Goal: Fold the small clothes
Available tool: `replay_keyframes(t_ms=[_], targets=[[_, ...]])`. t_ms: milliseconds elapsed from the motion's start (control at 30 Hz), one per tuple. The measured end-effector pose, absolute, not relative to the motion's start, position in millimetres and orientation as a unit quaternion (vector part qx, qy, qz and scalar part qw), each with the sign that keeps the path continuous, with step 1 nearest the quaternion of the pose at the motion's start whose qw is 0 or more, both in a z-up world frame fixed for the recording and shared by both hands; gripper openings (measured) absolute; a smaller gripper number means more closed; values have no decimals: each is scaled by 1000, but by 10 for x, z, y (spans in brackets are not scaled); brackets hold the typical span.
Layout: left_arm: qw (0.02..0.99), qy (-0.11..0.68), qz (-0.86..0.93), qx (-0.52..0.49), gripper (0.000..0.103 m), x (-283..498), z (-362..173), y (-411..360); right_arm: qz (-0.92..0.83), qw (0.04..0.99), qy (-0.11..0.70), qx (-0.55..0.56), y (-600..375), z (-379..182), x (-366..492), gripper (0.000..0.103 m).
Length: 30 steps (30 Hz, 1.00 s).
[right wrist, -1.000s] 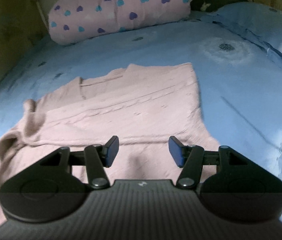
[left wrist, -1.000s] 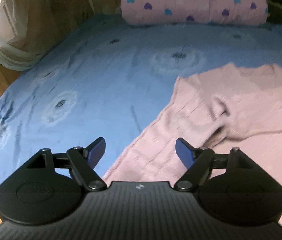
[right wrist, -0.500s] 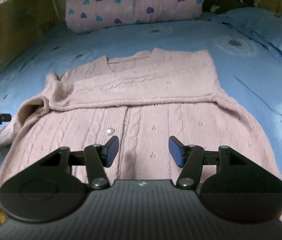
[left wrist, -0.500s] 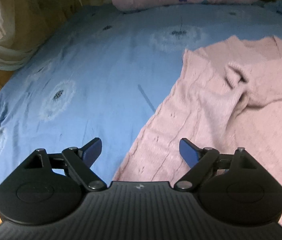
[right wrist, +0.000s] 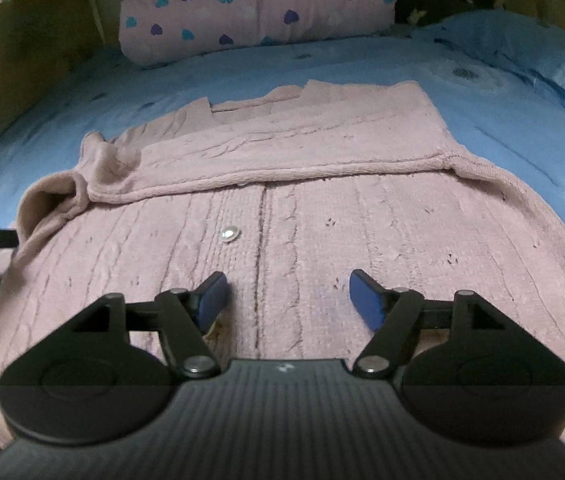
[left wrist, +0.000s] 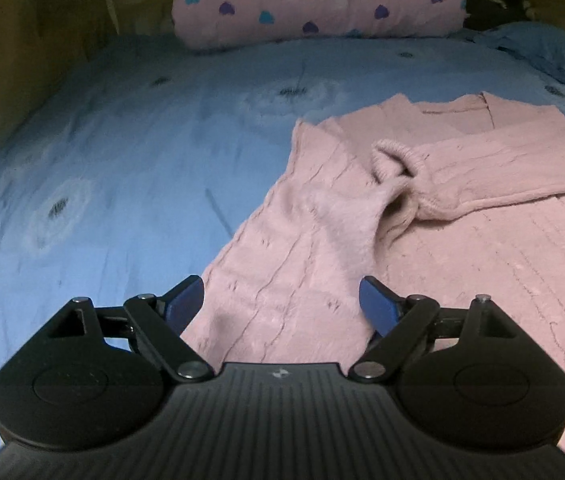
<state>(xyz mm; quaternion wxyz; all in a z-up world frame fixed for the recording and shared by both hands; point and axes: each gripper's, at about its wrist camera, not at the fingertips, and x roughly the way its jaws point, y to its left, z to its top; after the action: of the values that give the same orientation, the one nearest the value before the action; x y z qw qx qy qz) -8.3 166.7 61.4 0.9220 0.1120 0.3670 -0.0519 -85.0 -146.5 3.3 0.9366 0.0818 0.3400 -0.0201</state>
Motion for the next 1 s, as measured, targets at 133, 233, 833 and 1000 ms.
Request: replay_keyframes(t_ms=[133, 233, 833, 1000], targets=[[932, 347, -41, 100, 88, -7, 644, 1583, -20, 940, 329, 85, -1472, 3, -865, 73], [935, 340, -57, 88, 88, 21, 689, 1503, -21, 941, 327, 84, -1455, -3, -869, 74], [921, 345, 113, 141, 75, 282, 332, 1621, -12, 919, 359, 161, -1620, 73, -835, 75], [924, 353, 99, 107, 75, 286, 324, 1740, -9, 915, 361, 181, -1669, 105, -871, 75]])
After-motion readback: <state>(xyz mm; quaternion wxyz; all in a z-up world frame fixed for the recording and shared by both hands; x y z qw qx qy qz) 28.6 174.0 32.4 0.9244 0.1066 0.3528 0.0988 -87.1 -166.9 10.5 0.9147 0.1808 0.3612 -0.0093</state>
